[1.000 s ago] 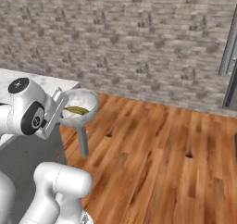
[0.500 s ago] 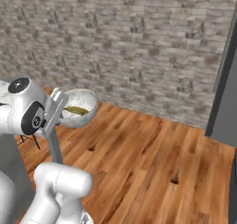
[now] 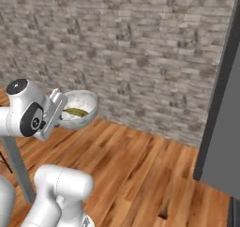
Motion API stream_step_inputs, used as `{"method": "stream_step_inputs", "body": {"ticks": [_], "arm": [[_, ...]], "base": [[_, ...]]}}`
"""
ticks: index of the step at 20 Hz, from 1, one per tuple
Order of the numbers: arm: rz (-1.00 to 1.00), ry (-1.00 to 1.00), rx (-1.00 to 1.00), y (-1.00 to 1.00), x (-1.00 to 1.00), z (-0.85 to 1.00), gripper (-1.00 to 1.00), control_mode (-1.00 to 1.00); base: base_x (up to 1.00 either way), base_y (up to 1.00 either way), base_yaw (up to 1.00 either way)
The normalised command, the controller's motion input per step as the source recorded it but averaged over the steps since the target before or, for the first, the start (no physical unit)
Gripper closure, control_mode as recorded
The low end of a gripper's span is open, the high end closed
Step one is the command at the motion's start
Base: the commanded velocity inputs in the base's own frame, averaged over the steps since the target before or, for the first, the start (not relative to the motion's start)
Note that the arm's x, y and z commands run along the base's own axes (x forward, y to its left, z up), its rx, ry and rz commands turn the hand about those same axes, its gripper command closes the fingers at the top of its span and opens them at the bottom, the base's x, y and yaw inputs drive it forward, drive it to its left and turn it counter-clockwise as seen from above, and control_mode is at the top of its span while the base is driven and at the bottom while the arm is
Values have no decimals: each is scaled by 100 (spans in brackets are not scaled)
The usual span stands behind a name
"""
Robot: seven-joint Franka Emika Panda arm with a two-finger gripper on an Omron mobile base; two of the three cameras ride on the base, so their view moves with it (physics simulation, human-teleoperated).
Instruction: Move the glass cup from next to the sink to the open cabinet. Then, move the bowl with the banana to the fridge to clear the area for faucet cleaning.
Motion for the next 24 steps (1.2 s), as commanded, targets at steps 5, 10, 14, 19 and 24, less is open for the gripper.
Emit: {"method": "stream_step_inputs", "body": {"ticks": [5,10,14,19,24], "arm": [[0,0,0,0,0,0,100,100],[0,0,0,0,0,0,100,100],[0,0,0,0,0,0,100,100],[0,0,0,0,0,0,100,100],[0,0,0,0,0,0,100,100]], "base": [[100,0,-41],[100,0,-47],[100,6,-46],[44,15,-54],[-18,17,-46]]}}
